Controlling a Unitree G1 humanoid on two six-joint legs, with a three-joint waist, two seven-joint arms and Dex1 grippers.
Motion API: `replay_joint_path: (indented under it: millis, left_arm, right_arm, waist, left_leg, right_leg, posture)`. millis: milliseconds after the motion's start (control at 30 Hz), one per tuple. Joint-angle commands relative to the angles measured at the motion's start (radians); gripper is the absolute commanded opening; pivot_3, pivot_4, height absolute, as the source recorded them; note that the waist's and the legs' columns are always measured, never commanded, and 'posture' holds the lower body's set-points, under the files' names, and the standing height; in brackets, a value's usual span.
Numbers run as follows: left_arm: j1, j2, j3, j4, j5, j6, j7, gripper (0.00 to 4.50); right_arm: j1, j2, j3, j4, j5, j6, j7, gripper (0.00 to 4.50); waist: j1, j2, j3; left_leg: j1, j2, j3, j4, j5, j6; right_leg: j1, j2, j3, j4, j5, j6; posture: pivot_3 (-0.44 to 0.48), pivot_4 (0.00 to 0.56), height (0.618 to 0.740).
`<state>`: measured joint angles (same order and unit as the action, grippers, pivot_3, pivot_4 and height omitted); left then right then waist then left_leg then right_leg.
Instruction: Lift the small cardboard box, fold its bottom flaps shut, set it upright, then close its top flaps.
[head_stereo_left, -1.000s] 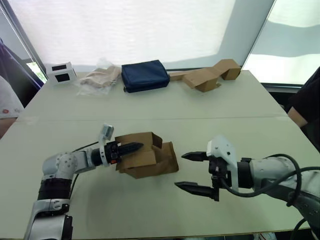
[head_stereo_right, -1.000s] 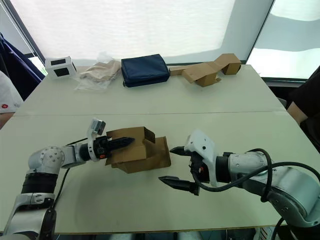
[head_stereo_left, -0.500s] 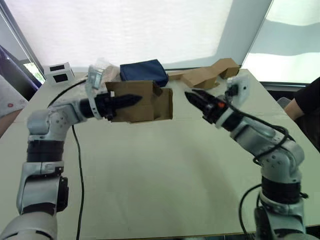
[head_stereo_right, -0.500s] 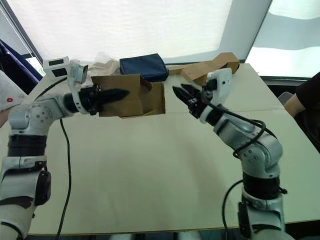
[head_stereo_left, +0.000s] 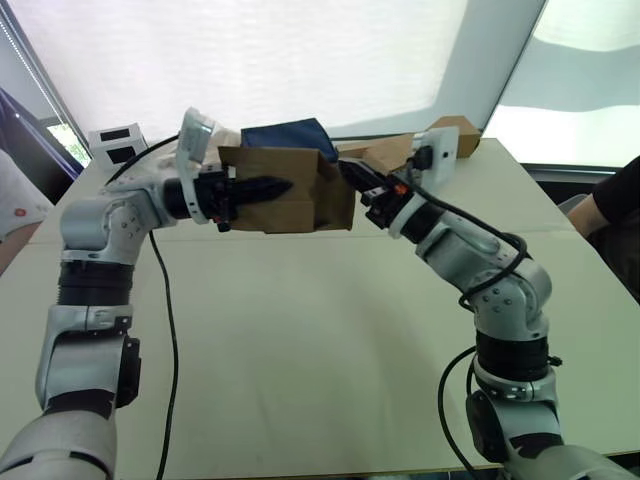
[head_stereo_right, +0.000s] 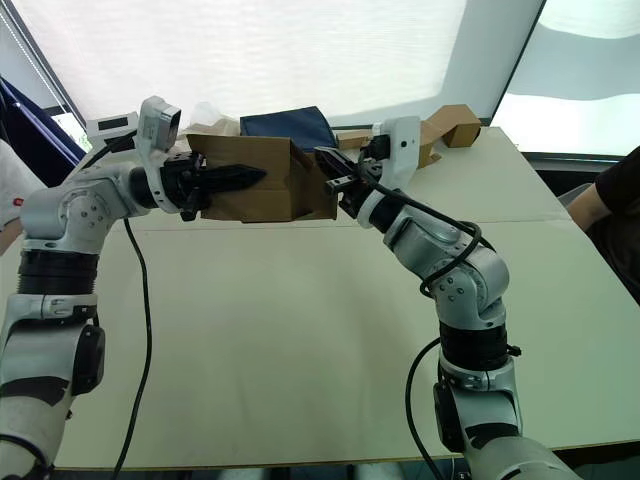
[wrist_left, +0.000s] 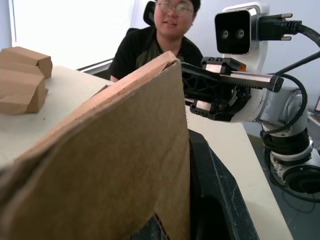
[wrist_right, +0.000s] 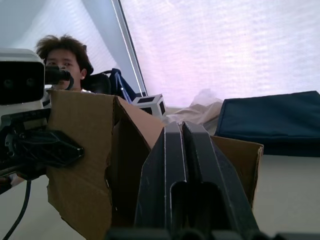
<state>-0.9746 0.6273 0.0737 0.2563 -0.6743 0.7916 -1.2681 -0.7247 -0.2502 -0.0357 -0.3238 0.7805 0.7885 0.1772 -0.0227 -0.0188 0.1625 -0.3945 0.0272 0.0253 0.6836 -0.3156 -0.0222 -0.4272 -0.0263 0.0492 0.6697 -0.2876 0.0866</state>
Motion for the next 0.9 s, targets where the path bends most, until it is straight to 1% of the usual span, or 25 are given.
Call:
replay_joint_path:
  millis: [33,333,567,667,767,900]
  left_arm:
    - [-0.007,0.01,0.029,-0.05,-0.043,0.025,-0.012,0.0]
    - [0.026,0.022,0.028,-0.107,-0.073,0.071,-0.025,0.0]
    - [0.026,0.016,0.029,-0.087,-0.057,0.052,-0.012,0.0]
    - [0.022,0.01,0.028,-0.067,-0.044,0.033,-0.002,0.0]
    - [0.021,0.01,0.027,-0.056,-0.037,0.022,-0.002,0.0]
    - [0.022,0.009,0.028,-0.051,-0.031,0.018,-0.005,0.0]
  right_arm:
    - [-0.01,0.01,0.01,-0.02,-0.009,-0.021,0.037,0.06]
    - [-0.008,0.037,0.013,-0.033,0.002,-0.024,0.095,0.06]
    - [0.0,0.039,0.023,-0.037,-0.016,-0.022,0.126,0.06]
    - [0.01,0.017,0.021,-0.058,-0.021,-0.015,0.143,0.06]
    - [0.026,-0.033,0.011,-0.085,-0.029,-0.008,0.167,0.06]
    - [0.068,-0.115,-0.06,-0.1,-0.008,-0.002,0.196,0.06]
  waist:
    - [0.0,0.0,0.0]
    - [-0.001,0.0,0.0]
    - [0.001,0.0,0.0]
    - [0.001,0.0,0.0]
    - [0.002,0.0,0.0]
    - [0.004,0.0,0.0]
  left_leg:
    - [0.0,0.0,0.0,0.0,0.0,0.0]
    - [0.0,0.001,0.0,0.0,0.0,0.0]
    - [0.0,0.0,0.0,0.0,0.0,0.0]
    - [0.0,0.0,0.0,0.0,0.0,0.0]
    - [0.0,0.0,0.0,0.0,0.0,0.0]
    - [0.0,0.0,0.0,0.0,0.0,0.0]
  right_leg:
    - [0.0,0.0,0.0,0.0,0.0,0.0]
    - [0.0,0.0,0.0,0.0,0.0,0.0]
    - [0.0,0.0,0.0,0.0,0.0,0.0]
    - [0.0,0.0,0.0,0.0,0.0,0.0]
    - [0.0,0.0,0.0,0.0,0.0,0.0]
    - [0.0,0.0,0.0,0.0,0.0,0.0]
  posture:
    - [0.0,0.15,0.74]
    - [0.0,0.15,0.74]
    - [0.0,0.15,0.74]
    - [0.0,0.15,0.74]
    - [0.0,0.15,0.74]
    - [0.0,0.15,0.74]
